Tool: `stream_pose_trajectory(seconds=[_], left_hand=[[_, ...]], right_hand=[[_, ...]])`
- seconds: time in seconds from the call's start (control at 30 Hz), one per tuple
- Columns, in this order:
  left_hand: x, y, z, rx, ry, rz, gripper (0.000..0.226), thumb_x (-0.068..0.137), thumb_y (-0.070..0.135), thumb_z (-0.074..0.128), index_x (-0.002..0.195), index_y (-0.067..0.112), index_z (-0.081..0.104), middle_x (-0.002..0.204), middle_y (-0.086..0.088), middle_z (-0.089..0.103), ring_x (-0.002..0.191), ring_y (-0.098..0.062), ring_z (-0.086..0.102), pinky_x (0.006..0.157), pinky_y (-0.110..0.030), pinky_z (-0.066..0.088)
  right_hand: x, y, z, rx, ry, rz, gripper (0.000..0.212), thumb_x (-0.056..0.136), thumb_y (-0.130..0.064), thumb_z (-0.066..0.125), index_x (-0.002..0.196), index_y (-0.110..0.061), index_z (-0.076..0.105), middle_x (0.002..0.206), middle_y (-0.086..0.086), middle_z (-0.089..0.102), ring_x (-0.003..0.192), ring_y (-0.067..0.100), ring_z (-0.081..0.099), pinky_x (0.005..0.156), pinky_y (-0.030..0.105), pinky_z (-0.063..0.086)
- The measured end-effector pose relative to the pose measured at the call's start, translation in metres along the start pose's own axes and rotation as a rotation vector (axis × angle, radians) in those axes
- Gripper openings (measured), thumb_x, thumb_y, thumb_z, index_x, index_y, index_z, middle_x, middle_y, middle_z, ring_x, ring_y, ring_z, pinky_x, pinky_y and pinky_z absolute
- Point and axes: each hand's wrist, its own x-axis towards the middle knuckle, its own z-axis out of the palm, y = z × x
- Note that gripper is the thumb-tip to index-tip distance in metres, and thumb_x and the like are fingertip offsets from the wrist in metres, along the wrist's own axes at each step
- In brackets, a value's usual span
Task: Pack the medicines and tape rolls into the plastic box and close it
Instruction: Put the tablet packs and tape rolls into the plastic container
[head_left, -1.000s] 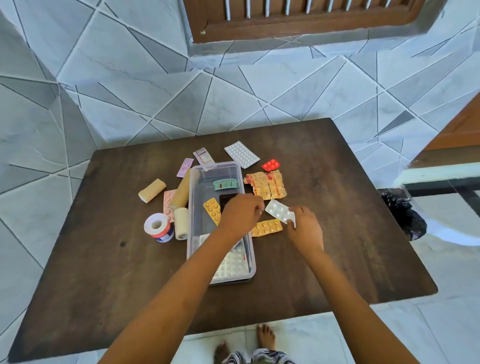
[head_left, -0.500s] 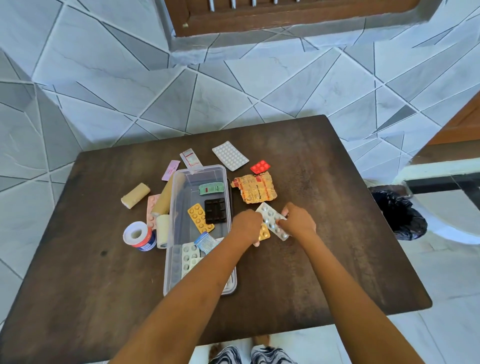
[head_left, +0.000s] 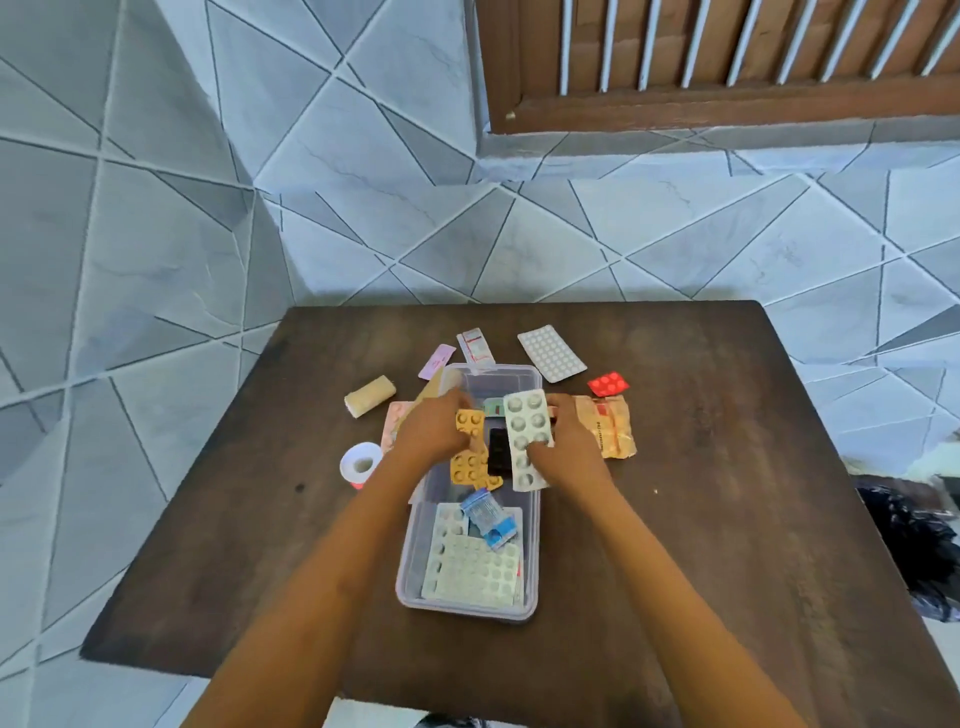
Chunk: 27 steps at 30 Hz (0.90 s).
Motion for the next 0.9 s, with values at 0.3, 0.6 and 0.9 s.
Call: stream_pose_trajectory(seconds=[0.3,0.6,0.9], left_hand=[[0.01,-0.016,0.044,0.322,-0.054,0.169,0.024,0.091,0.01,0.051,0.111,0.003,0.06,0.117,-0.016,0.065,0.109,-0.032,0.062,0.091,-0.037,0.049],[0.005,-0.015,0.053,0.381,-0.029,0.194,0.03,0.093,-0.002,0.042,0.121,-0.001,0.051,0.13,-0.021,0.049,0.106,-0.035,0.063,0.085,-0.041,0.05],[-0.021,-0.09,0.003,0.198,0.219,-0.215,0.037,0.088,0.027,0.055,0.123,0.015,0.05,0.125,-0.011,0.055,0.114,-0.029,0.052,0.083,-0.038,0.048]], right_hand=[[0.013,0.005,0.064,-0.713,-0.051,-0.07,0.063,0.088,-0.006,0.052,0.143,-0.007,0.019,0.136,0.026,0.038,0.099,0.035,0.064,0.079,0.038,0.052],[0.018,0.027,0.071,-1.186,-0.11,-0.144,0.043,0.094,-0.02,0.041,0.132,0.0,0.045,0.151,0.025,0.025,0.145,0.035,0.008,0.118,0.051,0.003],[0.005,0.034,0.058,-0.744,0.071,-0.115,0.069,0.089,-0.018,0.05,0.146,-0.002,0.015,0.156,0.019,0.013,0.145,0.032,0.016,0.118,0.041,0.017]])
